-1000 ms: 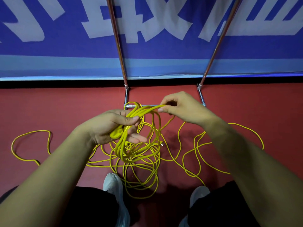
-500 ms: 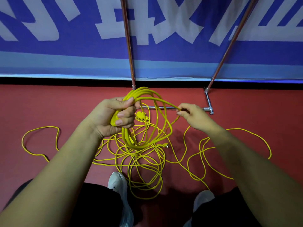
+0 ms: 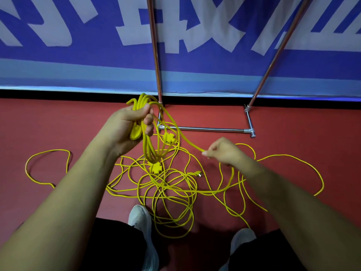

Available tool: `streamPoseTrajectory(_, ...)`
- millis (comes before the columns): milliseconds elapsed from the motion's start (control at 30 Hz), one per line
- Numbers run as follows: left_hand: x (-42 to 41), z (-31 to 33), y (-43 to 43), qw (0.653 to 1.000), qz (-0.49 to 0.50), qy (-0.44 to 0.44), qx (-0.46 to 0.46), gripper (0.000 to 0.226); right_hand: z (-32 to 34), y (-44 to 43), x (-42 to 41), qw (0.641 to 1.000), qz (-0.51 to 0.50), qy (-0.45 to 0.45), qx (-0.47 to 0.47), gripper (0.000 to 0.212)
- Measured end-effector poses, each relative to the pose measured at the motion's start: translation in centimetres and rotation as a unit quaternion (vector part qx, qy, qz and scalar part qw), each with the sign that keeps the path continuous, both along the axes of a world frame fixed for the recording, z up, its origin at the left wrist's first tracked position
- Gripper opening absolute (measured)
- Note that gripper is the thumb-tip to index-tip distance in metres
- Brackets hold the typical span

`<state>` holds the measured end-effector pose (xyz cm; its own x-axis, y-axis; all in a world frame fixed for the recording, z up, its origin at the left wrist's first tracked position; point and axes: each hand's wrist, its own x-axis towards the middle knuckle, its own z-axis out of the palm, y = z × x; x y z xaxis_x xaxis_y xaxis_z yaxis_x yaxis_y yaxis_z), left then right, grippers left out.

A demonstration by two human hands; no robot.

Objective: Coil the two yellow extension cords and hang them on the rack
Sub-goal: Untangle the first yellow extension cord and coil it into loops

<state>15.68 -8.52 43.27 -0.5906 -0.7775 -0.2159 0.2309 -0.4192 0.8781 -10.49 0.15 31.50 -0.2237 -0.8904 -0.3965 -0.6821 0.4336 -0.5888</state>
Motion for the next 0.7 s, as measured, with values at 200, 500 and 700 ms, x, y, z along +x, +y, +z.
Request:
streamPoseTrajectory(200,-0.8,-1.1,0.8,0.986,-0.046,-0.153,-0.055,0.015,8.3,1.5,3.3,0.927,0.362,-0.021,0.098,0.019)
streamPoseTrajectory(500,-2.8,-0.9,4.0,0.971,-0.203,-0.11,0.056,0.015,10.5,0.8,3.4,0.902,0.049,-0.384,-0.192,0.011)
streamPoseTrajectory(700,-2.8,-1.2,2.9,0.977,-0.166,-0.023,0.135,0.019,8.0,0.8,-0.1,0.961,0.078,-0.225,-0.138,0.02)
